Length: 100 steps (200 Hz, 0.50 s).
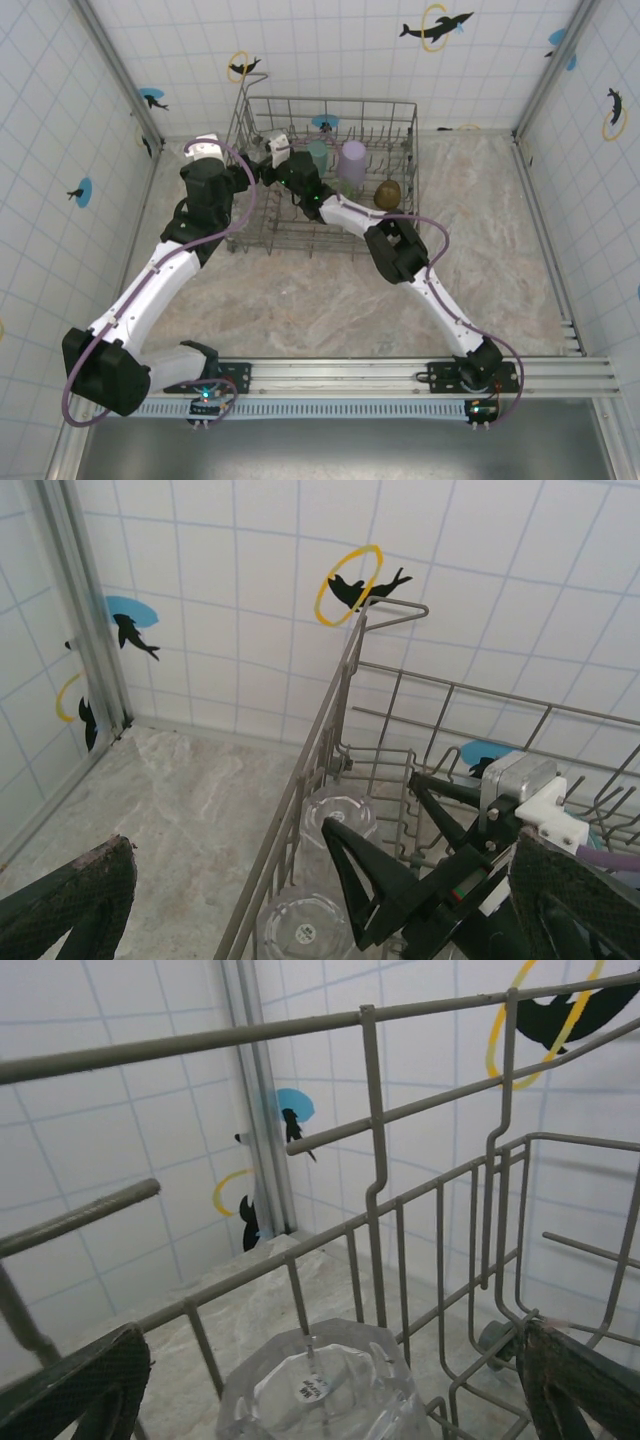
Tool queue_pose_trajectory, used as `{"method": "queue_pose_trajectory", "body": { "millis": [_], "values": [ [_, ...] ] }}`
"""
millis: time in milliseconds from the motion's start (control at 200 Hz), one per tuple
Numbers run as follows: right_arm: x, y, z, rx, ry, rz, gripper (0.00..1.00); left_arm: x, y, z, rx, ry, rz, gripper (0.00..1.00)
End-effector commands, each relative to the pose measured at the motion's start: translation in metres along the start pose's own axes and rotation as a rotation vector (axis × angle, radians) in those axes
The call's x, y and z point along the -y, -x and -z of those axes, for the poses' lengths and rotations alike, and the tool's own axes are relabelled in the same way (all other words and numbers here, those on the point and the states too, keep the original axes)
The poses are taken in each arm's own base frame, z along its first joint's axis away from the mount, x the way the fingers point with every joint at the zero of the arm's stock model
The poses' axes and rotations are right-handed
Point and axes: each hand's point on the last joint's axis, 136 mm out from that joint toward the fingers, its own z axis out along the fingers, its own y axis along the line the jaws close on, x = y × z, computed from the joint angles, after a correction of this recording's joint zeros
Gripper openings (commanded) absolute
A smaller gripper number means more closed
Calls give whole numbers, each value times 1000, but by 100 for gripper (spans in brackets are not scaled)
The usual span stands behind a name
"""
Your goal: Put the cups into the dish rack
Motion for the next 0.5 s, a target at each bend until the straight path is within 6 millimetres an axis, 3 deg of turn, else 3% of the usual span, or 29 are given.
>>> {"method": "queue_pose_trajectory", "body": {
  "millis": [0,265,430,470,495],
  "values": [
    [-6,76,13,79,39,-68,100,-7,6,1,9,28,13,98],
    [0,131,29,92,97,-184,100,-11,10,-2,-13,57,35,98],
    [0,157,46,67,88,-149,100,-46,5,-8,-44,139,120,97],
    [1,159,50,50,74,-133,100,-55,4,-8,-41,150,133,98],
    [4,150,51,21,57,-129,100,-59,2,-7,-40,156,137,98]
  ]
}}
